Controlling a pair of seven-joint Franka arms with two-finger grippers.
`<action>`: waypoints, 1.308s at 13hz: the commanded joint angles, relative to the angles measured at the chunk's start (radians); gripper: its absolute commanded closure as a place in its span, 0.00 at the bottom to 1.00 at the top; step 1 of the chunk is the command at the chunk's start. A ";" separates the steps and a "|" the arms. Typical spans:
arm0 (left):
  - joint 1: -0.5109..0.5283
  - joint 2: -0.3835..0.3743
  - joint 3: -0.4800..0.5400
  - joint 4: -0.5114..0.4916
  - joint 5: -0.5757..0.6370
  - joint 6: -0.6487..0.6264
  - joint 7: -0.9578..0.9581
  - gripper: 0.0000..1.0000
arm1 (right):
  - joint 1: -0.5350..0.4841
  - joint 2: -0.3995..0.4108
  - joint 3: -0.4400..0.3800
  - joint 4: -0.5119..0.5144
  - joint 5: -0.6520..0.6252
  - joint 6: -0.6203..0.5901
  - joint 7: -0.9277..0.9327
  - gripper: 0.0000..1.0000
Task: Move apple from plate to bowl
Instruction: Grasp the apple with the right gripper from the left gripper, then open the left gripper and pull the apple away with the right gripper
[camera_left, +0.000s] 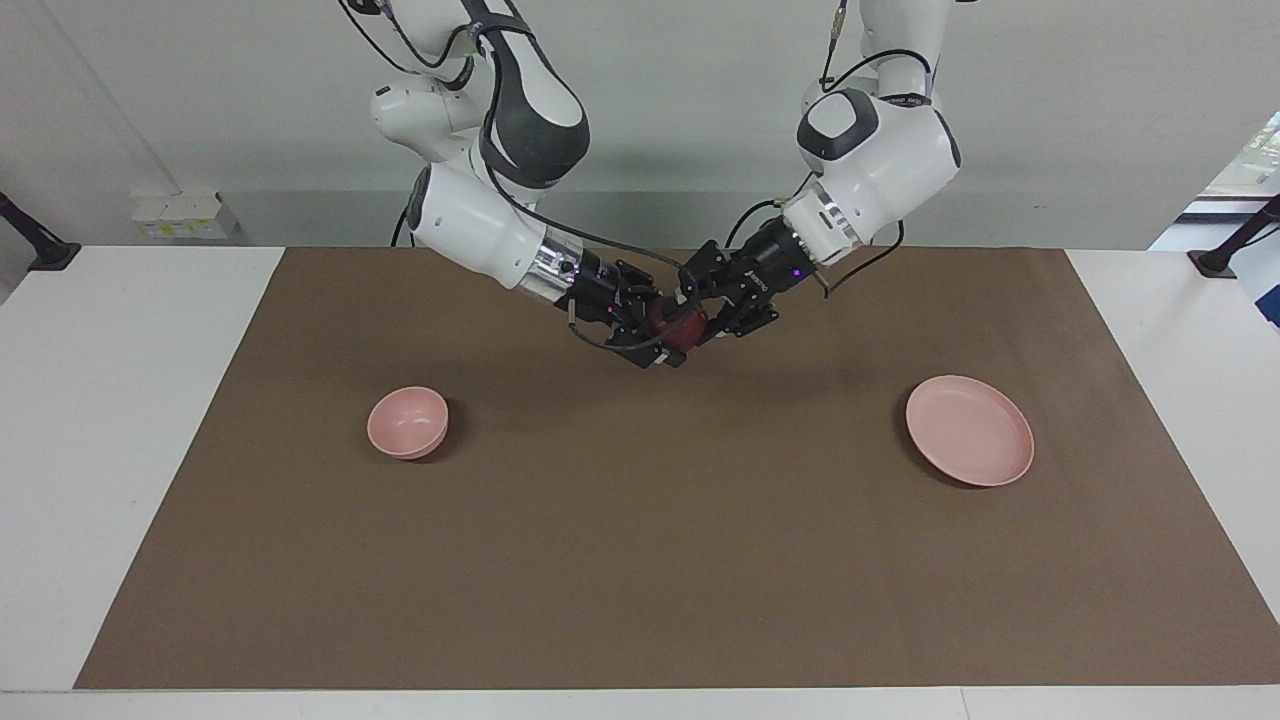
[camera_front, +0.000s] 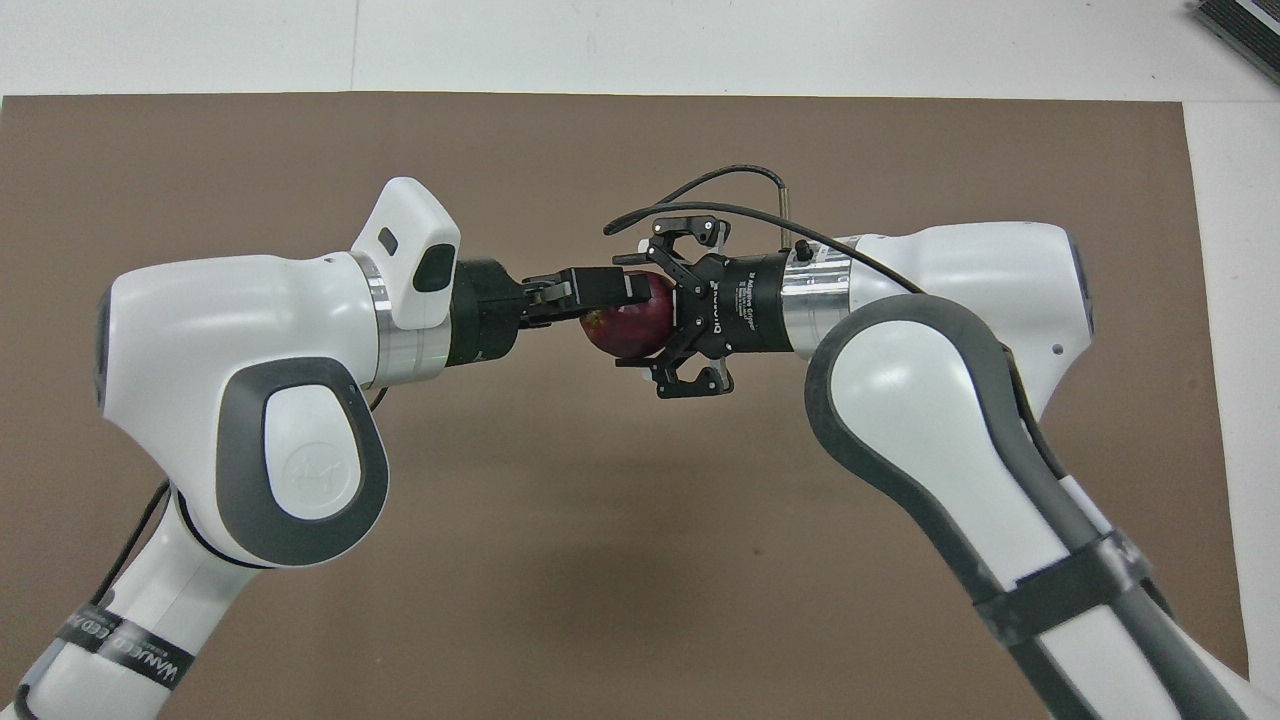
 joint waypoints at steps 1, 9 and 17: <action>-0.019 -0.021 0.009 -0.016 -0.012 0.010 -0.010 0.81 | -0.007 -0.002 -0.002 0.007 0.024 -0.025 -0.021 1.00; 0.032 -0.034 0.022 -0.009 0.080 -0.012 -0.079 0.00 | -0.020 -0.010 -0.011 0.008 0.004 -0.068 -0.056 1.00; 0.145 -0.026 0.028 0.004 0.754 -0.228 -0.081 0.00 | -0.142 -0.070 -0.015 0.013 -0.604 -0.322 -0.588 1.00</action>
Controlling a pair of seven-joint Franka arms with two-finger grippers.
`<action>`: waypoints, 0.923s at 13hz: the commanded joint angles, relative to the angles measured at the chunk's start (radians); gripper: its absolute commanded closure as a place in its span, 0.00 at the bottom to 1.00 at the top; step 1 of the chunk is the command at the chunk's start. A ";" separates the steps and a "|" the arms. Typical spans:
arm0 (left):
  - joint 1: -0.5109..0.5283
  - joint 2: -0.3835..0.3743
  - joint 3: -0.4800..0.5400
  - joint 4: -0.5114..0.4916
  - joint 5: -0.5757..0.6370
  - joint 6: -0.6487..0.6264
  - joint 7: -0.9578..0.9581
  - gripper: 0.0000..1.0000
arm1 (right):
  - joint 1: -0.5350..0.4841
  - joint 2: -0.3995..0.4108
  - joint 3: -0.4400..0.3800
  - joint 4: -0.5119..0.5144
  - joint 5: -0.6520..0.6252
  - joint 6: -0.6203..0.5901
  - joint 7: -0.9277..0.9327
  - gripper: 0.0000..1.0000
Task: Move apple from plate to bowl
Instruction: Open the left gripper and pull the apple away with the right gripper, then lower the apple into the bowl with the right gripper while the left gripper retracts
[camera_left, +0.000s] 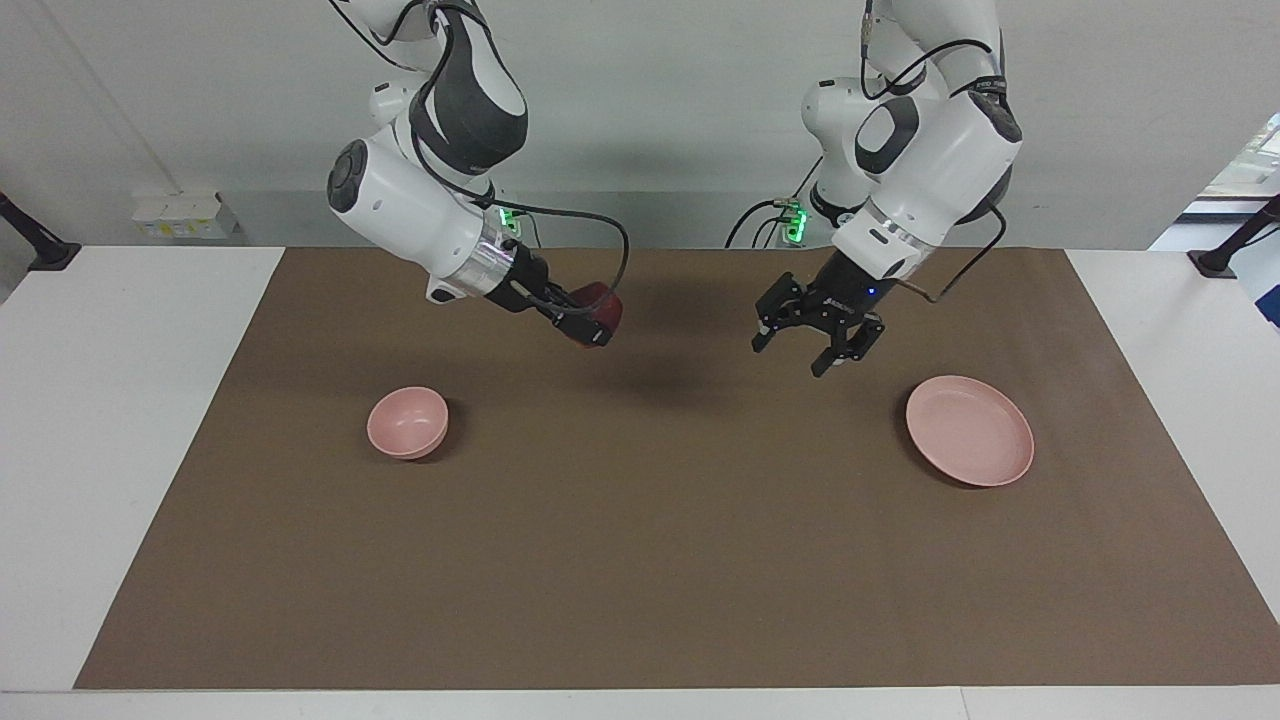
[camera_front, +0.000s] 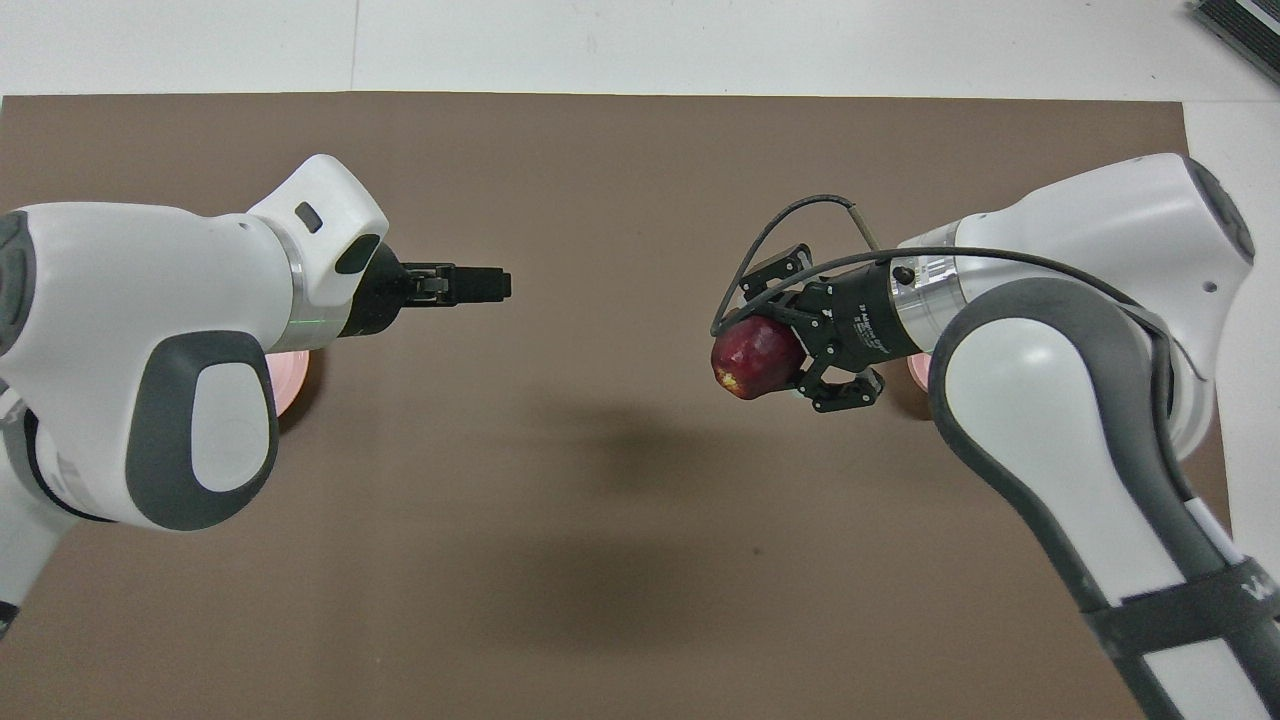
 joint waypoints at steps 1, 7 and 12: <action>0.027 -0.017 -0.004 0.002 0.209 -0.111 -0.005 0.00 | -0.008 -0.008 0.006 -0.007 -0.256 -0.002 -0.230 1.00; 0.056 -0.040 -0.004 0.002 0.326 -0.326 -0.002 0.00 | -0.169 -0.018 0.006 -0.070 -0.554 0.008 -0.695 1.00; 0.067 -0.042 -0.002 0.032 0.383 -0.402 -0.001 0.00 | -0.238 0.011 0.006 -0.187 -0.570 0.160 -0.758 1.00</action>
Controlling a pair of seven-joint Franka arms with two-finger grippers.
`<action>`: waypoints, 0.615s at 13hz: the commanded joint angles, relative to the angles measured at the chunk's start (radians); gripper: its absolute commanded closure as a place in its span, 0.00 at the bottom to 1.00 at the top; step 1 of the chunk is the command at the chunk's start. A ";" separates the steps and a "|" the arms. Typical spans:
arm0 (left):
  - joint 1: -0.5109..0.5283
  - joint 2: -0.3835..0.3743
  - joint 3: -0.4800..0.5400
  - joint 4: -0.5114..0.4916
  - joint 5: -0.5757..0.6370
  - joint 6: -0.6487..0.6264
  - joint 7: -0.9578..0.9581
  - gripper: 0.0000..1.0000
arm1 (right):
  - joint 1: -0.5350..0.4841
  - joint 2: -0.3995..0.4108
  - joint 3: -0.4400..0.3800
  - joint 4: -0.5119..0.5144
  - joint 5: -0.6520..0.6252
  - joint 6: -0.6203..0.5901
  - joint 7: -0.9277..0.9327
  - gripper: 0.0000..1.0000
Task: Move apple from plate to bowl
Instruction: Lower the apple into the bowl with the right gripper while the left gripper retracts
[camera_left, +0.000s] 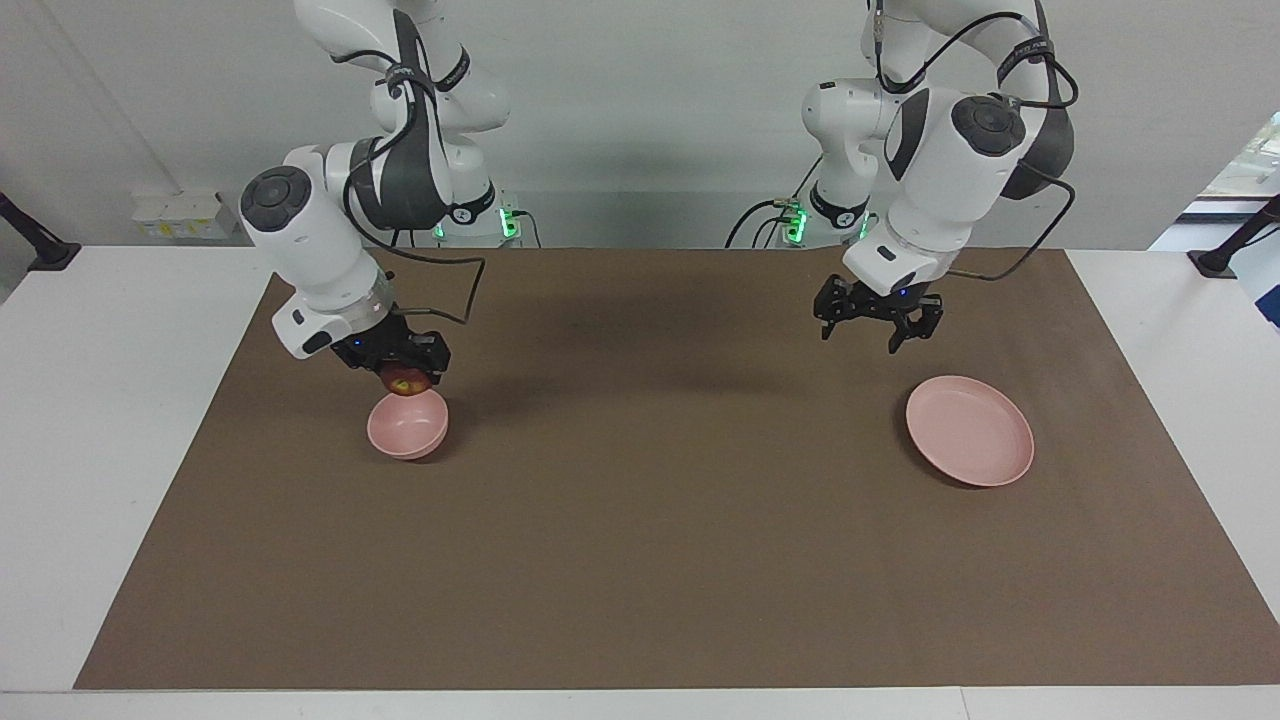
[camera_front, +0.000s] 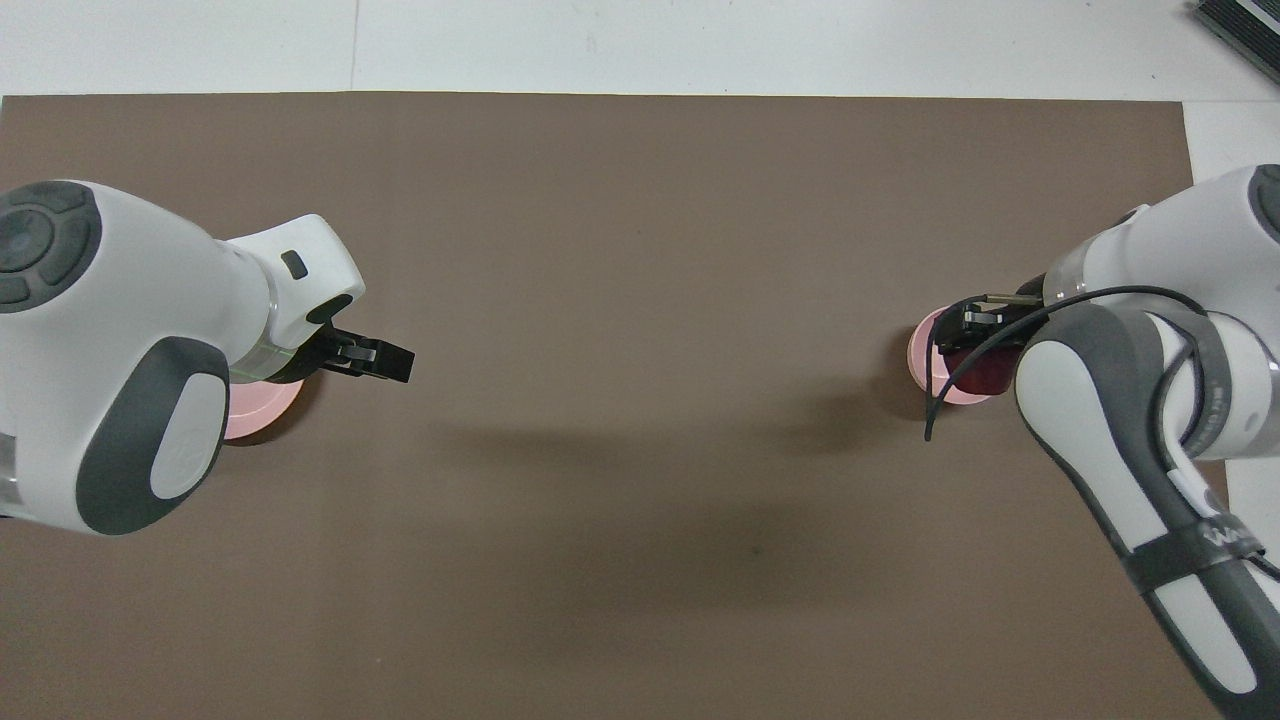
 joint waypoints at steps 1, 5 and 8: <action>0.018 -0.008 -0.002 0.058 0.058 -0.077 0.002 0.00 | -0.028 0.030 0.012 -0.052 -0.031 0.104 -0.008 1.00; 0.070 0.003 0.000 0.231 0.072 -0.239 0.005 0.00 | -0.048 0.076 0.012 -0.044 -0.032 0.152 -0.005 1.00; 0.090 0.001 0.000 0.354 0.094 -0.362 0.009 0.00 | -0.054 0.127 0.012 -0.007 -0.032 0.176 0.024 1.00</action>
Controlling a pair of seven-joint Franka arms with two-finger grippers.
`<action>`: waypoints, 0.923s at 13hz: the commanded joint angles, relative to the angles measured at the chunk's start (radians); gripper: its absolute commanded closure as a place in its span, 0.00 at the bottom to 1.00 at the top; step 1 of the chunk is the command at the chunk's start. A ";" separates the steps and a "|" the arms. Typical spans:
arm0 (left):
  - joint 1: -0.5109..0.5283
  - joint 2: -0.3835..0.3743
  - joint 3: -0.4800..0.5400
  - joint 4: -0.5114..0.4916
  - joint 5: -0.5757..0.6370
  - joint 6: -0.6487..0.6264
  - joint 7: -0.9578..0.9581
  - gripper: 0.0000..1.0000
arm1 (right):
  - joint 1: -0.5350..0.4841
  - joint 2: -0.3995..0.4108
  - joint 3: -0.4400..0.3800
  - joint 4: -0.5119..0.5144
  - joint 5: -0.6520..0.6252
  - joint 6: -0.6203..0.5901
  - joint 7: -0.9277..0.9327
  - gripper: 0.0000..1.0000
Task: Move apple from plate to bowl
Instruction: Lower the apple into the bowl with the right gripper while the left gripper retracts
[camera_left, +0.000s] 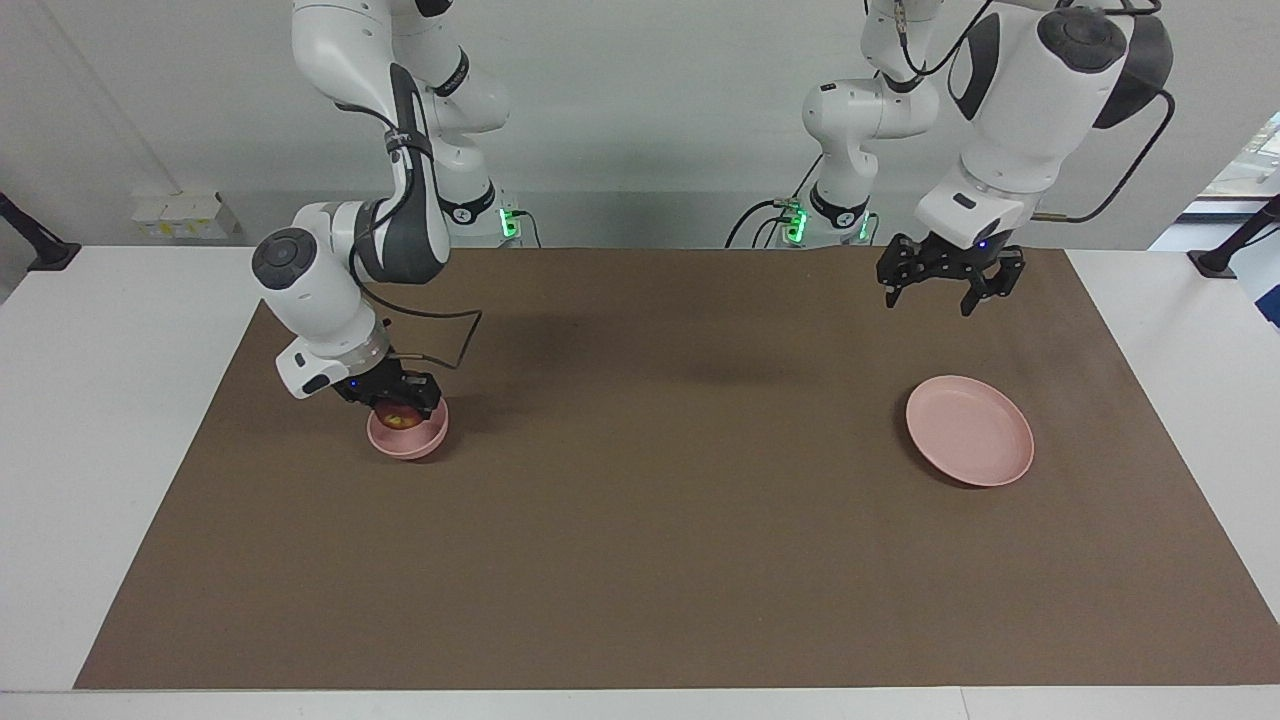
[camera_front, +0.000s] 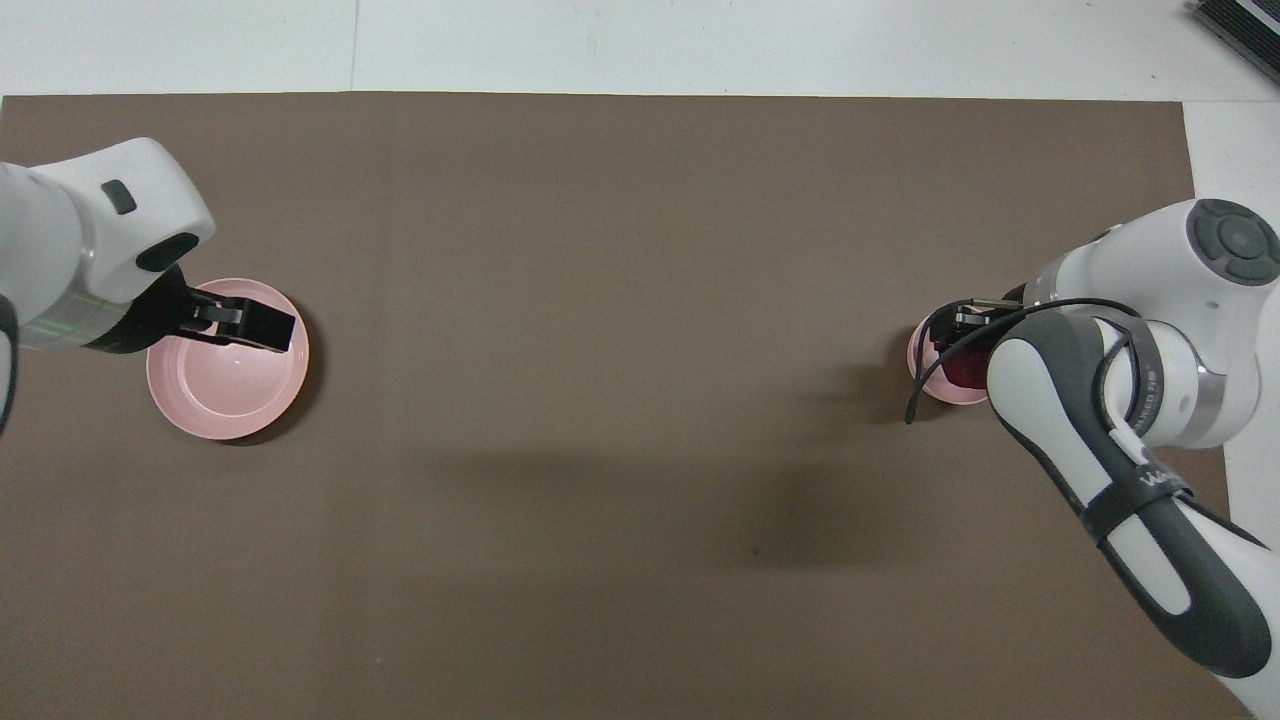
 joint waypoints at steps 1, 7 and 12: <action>0.016 0.004 -0.007 0.112 0.025 -0.115 0.006 0.00 | -0.016 0.031 0.012 0.030 -0.026 0.029 0.025 1.00; 0.047 -0.023 0.016 0.114 0.005 -0.128 0.001 0.00 | -0.013 0.057 0.014 0.025 -0.022 0.051 0.040 1.00; 0.118 -0.022 0.021 0.114 0.005 -0.128 0.000 0.00 | -0.013 0.069 0.014 0.018 -0.015 0.051 0.043 0.60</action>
